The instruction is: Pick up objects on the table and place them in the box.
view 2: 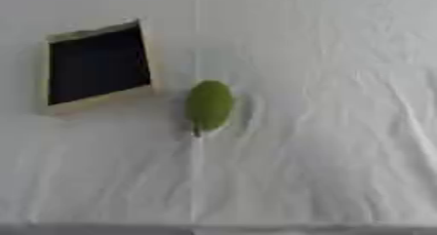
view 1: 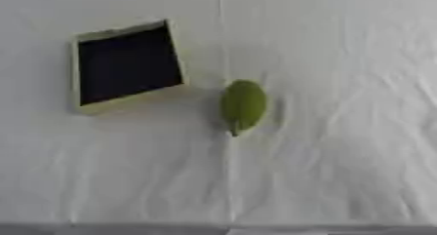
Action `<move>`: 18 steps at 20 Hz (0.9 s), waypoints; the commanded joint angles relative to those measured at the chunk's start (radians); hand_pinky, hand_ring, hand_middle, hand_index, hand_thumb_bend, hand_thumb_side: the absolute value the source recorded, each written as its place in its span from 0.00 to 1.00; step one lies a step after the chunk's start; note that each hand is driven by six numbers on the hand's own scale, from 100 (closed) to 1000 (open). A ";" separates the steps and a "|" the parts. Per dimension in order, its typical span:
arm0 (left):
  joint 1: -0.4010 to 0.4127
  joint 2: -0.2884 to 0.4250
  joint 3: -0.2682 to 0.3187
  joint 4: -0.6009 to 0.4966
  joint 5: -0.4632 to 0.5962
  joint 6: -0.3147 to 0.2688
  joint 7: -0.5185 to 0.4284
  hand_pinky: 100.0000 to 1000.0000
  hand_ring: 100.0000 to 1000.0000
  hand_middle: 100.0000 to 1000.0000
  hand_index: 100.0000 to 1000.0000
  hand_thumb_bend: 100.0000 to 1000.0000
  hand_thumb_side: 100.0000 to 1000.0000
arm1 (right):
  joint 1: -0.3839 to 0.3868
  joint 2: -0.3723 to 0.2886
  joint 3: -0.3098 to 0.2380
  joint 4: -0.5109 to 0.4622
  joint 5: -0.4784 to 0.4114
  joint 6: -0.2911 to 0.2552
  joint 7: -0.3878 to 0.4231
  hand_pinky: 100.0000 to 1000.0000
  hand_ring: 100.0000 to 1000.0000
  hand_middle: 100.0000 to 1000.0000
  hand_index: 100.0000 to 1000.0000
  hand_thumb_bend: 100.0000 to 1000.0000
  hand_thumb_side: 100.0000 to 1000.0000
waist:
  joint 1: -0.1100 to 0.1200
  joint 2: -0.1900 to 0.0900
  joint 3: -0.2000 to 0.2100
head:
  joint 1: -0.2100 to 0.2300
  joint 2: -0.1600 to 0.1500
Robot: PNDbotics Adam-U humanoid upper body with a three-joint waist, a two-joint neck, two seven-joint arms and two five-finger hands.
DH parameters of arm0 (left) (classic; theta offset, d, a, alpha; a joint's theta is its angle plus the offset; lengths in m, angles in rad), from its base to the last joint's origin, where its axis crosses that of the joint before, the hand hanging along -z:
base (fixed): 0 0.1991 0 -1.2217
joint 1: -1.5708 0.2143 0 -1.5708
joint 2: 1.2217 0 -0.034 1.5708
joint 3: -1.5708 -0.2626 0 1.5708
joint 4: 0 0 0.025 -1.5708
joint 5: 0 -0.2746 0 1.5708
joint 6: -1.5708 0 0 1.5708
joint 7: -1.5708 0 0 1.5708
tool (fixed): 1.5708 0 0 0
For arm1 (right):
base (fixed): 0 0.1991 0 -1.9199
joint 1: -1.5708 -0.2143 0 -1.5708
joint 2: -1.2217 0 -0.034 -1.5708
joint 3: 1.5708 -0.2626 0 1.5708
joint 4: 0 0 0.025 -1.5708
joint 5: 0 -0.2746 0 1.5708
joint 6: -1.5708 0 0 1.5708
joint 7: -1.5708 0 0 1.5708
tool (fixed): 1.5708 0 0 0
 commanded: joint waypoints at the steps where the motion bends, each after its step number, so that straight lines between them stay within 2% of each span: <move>1: -0.009 0.017 0.011 -0.015 -0.003 -0.002 0.003 0.72 0.75 0.58 0.68 0.10 0.48 | -0.006 -0.019 -0.012 -0.016 -0.006 0.003 0.002 0.82 0.80 0.81 0.89 0.00 0.36 | -0.001 -0.022 -0.001 | 0.002 0.002; 7: -0.007 0.017 0.011 -0.015 -0.003 -0.001 0.004 0.72 0.75 0.58 0.68 0.09 0.49 | -0.002 -0.016 -0.014 -0.016 -0.005 0.005 0.003 0.82 0.80 0.81 0.89 0.00 0.36 | 0.000 -0.019 -0.001 | -0.003 -0.022; 11: -0.007 0.017 0.010 -0.015 -0.003 -0.001 0.004 0.72 0.75 0.58 0.68 0.09 0.49 | -0.002 -0.020 -0.013 -0.016 -0.004 0.005 0.006 0.82 0.80 0.81 0.89 0.00 0.36 | 0.000 -0.019 -0.002 | -0.003 -0.027; 18: -0.007 0.020 0.007 -0.015 -0.003 0.000 0.001 0.72 0.75 0.58 0.68 0.09 0.49 | -0.018 -0.090 0.020 -0.016 0.033 -0.023 0.042 0.82 0.81 0.81 0.88 0.00 0.35 | -0.004 -0.019 0.000 | -0.006 -0.023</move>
